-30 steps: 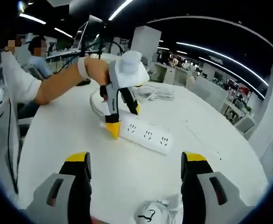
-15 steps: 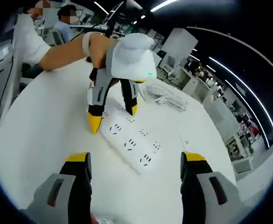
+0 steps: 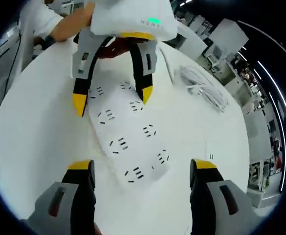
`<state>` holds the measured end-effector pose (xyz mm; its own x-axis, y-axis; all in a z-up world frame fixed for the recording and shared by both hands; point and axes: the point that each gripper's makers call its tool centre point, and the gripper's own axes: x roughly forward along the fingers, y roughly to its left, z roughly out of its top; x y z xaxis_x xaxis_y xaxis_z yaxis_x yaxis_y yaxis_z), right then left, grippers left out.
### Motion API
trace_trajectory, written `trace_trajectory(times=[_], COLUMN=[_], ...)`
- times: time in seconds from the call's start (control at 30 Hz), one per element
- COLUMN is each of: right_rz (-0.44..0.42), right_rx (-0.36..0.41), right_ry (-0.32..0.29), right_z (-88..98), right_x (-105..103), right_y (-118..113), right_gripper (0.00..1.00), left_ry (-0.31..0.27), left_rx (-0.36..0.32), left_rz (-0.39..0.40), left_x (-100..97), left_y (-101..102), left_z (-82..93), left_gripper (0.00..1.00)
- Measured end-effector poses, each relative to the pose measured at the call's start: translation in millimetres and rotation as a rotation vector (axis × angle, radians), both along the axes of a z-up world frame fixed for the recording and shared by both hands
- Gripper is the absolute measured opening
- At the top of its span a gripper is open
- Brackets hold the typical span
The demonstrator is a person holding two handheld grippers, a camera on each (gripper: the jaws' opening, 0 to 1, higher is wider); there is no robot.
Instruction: Straighten the power strip on the desk, plug the charger into it
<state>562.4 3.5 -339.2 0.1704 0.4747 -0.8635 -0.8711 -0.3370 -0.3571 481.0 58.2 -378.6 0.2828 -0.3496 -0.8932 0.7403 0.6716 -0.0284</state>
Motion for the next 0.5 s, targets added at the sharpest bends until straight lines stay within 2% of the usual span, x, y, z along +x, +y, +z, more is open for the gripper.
trace_trajectory(times=[0.13, 0.2, 0.43, 0.5], right_rz=[0.067, 0.112, 0.184, 0.211], right_rx=[-0.12, -0.149, -0.22, -0.253], right_ry=[-0.013, -0.015, 0.026, 0.068], right_z=[-15.6, -20.4, -25.9, -29.3], right_x=[8.0, 8.2, 1.3, -1.4], right_y=[6.8, 11.3, 12.7, 12.5], right_gripper=[0.76, 0.75, 0.72, 0.68], left_ry=[0.0, -0.001, -0.001, -0.001], left_rx=[-0.001, -0.002, -0.002, -0.002], left_rz=[0.001, 0.001, 0.0, -0.001], left_x=[0.4, 0.6, 0.7, 0.7], left_y=[-0.3, -0.3, -0.7, -0.8], left_z=[0.0, 0.0, 0.0, -0.2], left_gripper=[0.71, 0.71, 0.71, 0.71])
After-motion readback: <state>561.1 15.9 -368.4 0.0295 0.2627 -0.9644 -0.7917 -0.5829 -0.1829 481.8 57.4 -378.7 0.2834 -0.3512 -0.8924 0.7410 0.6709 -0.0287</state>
